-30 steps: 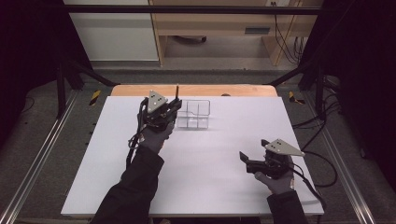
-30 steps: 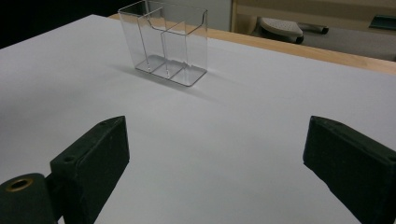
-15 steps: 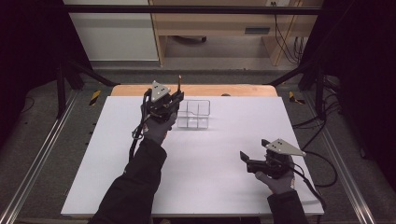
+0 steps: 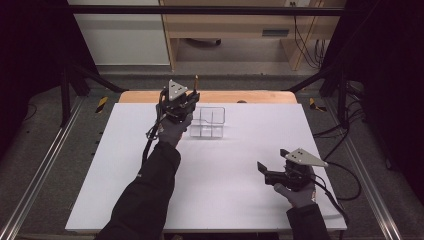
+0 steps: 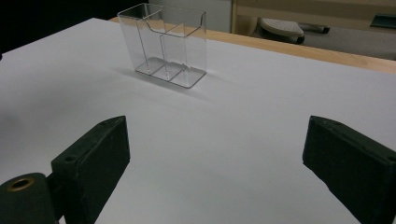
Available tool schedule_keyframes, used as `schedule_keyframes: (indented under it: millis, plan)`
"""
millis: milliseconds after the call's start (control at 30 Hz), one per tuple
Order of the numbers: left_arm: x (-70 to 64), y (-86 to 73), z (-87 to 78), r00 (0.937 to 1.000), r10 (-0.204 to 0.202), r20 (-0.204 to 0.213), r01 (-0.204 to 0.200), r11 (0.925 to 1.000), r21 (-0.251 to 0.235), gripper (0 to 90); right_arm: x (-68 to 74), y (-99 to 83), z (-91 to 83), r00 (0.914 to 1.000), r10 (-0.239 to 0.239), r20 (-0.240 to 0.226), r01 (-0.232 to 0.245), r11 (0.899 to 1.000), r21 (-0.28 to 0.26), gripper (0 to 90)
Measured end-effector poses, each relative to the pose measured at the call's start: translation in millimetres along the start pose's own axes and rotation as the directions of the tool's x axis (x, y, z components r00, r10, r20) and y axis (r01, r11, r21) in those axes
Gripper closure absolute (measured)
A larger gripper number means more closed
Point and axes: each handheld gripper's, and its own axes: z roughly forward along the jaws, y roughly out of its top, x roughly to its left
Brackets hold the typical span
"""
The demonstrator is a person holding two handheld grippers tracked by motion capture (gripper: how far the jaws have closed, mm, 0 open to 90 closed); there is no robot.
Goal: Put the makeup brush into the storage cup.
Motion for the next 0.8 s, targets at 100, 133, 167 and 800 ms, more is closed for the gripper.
schedule_keyframes:
  millis: [100, 133, 167, 800]
  plan:
    - [2.0, -1.1, 5.0, 1.0000, -0.007, -0.004, 0.007, 1.0000, -0.002, 81.6, 0.2, 0.0, 0.2, 1.0000, 0.002, -0.001, -0.002, 1.000, 0.000, 7.7]
    - [3.1, -1.7, 6.8, 0.9999, -0.010, -0.007, 0.010, 0.9999, -0.001, 81.6, 0.3, 0.0, 0.3, 1.0000, 0.003, 0.000, -0.003, 1.000, 0.000, 7.7]
    - [4.4, -2.3, 8.8, 0.9999, -0.014, -0.008, 0.014, 0.9999, 0.001, 81.7, 0.3, 0.0, 0.3, 1.0000, 0.003, -0.001, -0.003, 1.000, 0.000, 7.7]
    - [22.0, -10.7, 31.9, 0.9988, -0.040, -0.029, 0.040, 0.9992, 0.002, 81.7, -1.4, -0.6, 2.4, 0.9999, 0.010, 0.001, -0.010, 1.000, 0.008, 7.6]
